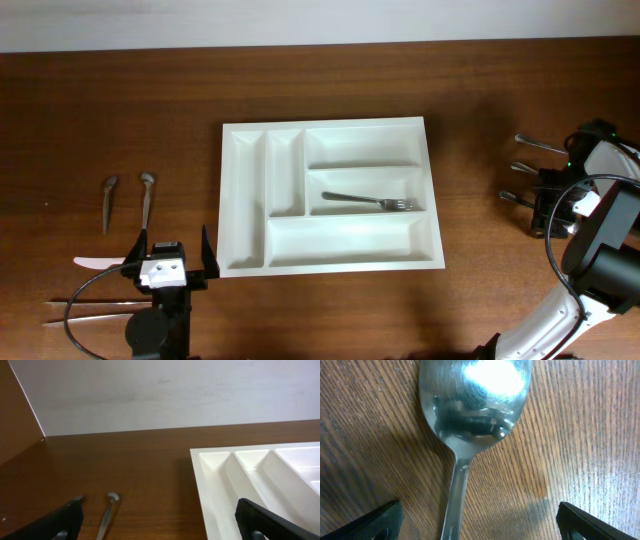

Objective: Pack container
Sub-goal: 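Align the right gripper over a spoon and grasp its handle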

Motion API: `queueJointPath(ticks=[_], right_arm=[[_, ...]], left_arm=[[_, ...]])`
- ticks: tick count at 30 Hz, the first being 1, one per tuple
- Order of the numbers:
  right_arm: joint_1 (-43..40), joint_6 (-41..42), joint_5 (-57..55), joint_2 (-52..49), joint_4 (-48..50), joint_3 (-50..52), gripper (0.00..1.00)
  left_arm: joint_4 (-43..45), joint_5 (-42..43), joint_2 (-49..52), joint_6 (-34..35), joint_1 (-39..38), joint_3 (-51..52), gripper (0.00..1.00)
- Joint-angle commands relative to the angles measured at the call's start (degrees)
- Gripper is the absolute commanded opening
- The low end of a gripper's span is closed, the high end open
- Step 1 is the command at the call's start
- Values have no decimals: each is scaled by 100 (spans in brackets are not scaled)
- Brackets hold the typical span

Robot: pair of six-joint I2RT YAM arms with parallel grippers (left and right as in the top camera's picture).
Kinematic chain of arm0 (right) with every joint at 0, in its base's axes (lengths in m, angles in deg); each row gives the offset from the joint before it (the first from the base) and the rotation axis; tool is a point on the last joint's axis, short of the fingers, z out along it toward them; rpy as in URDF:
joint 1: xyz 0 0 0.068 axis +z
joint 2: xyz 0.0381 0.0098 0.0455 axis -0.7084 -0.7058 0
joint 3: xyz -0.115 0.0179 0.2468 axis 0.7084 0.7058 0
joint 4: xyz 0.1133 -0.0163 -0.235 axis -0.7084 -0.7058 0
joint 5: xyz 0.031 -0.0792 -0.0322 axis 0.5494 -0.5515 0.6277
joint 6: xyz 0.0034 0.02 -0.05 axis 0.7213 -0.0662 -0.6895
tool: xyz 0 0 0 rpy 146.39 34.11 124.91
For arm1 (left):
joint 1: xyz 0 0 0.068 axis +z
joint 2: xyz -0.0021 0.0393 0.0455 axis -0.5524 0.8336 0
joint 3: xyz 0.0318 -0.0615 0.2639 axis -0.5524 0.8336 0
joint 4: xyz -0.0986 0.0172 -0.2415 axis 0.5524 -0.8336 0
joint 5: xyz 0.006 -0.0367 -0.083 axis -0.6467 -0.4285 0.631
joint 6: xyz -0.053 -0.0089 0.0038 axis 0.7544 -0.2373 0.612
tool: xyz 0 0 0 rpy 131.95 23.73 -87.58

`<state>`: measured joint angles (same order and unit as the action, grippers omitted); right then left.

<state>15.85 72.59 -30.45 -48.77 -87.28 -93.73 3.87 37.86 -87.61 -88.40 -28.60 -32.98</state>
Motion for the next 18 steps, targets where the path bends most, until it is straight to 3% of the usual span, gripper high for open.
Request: queueJointPath(ticks=[1, 18], right_arm=[[-7, 92, -186, -234, -83, 275, 100], [-7, 85, -393, -234, 90, 275, 99]], left_arm=[[-2, -22, -44, 37, -28, 35, 99], [-2, -22, -44, 35, -28, 35, 99]])
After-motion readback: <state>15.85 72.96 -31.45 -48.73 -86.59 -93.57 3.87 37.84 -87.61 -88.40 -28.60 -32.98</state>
